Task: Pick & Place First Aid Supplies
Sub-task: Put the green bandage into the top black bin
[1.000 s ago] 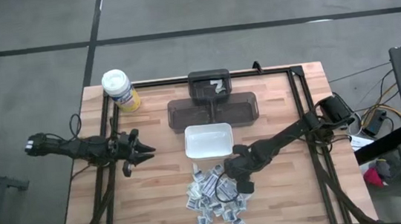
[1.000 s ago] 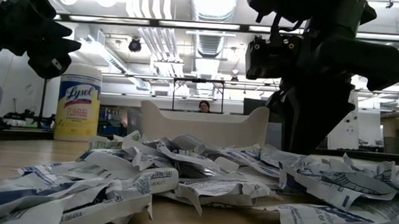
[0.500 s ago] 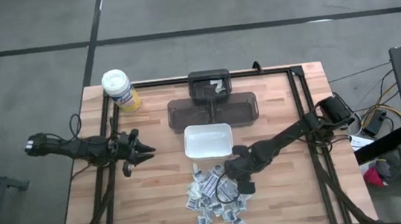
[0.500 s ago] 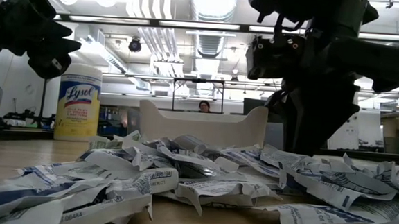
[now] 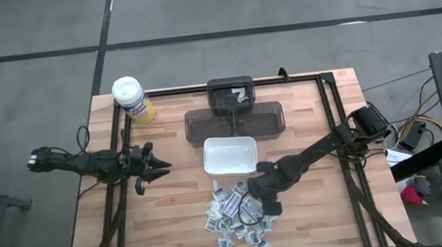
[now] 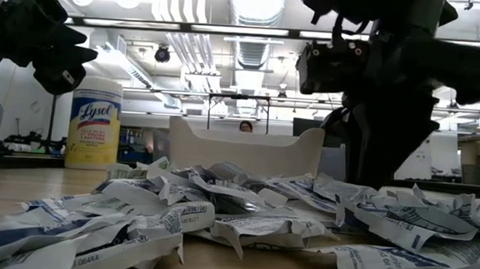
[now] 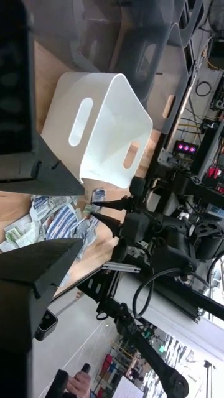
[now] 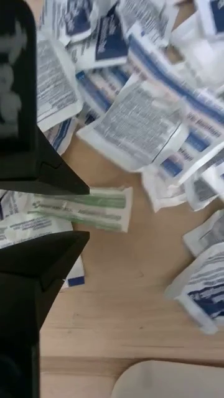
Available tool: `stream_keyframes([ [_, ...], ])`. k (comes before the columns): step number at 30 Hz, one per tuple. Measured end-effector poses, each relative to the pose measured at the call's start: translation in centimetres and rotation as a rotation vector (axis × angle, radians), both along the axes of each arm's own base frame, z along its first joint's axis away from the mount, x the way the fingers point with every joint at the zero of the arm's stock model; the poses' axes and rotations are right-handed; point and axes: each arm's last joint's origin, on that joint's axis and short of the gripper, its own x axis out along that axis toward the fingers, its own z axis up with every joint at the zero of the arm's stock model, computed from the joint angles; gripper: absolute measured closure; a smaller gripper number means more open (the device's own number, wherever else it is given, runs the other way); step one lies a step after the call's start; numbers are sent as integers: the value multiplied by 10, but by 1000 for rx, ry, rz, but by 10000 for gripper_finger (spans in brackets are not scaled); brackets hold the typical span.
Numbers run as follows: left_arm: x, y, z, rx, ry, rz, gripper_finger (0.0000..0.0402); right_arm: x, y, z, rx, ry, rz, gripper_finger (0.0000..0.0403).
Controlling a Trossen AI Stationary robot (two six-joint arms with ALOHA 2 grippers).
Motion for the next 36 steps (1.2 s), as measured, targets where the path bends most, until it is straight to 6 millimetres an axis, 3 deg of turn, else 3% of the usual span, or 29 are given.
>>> stream_keyframes([
  [8,0,0,0,0,0,0,287,9,6,21,30,-74,3,296],
  [19,0,0,0,6,-1,-1,287,-6,15,1,1,-6,-7,296],
  [36,0,0,0,7,0,-1,287,-7,14,3,-1,-11,-1,296],
])
